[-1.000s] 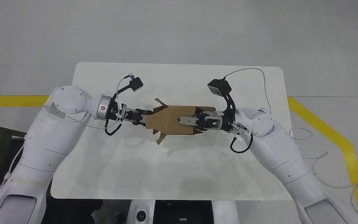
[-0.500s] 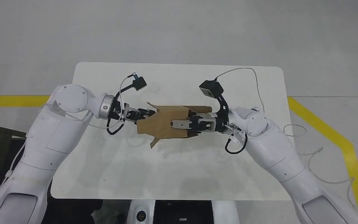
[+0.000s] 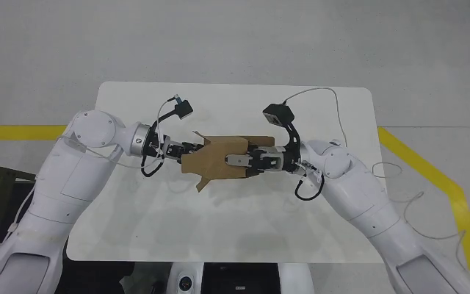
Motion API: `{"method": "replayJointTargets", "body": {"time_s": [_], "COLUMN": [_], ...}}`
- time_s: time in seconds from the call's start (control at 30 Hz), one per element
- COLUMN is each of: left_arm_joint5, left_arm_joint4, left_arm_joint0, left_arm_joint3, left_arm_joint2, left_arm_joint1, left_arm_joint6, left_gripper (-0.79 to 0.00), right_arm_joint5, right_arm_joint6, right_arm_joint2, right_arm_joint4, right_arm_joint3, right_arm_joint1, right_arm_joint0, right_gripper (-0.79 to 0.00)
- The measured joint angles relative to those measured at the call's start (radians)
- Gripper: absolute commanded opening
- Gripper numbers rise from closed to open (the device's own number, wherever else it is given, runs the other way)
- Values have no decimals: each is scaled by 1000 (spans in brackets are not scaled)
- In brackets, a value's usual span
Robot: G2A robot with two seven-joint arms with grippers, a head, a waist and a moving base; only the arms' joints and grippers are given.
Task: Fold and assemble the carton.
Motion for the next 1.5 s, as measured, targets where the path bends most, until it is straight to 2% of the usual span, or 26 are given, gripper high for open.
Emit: {"method": "replayJointTargets", "body": {"time_s": [0.53,1.03,1.5], "left_arm_joint5": [-5,-15,-4], "left_arm_joint4": [93,37,49], "left_arm_joint0": [35,24,14], "left_arm_joint3": [-18,1,-10], "left_arm_joint2": [-3,-25,6], "left_arm_joint1": [11,11,6], "left_arm_joint6": [-7,-1,-15], "left_gripper": [0,0,0], "right_arm_joint5": [-86,-44,-30], "right_arm_joint6": [-87,-52,-30], "right_arm_joint2": [88,40,7], "right_arm_joint4": [-11,-51,-57], "right_arm_joint3": [49,54,53], "right_arm_joint1": [13,-10,-30], "right_arm_joint0": [-39,-20,2], "right_gripper": [-785,-785,-785]}}
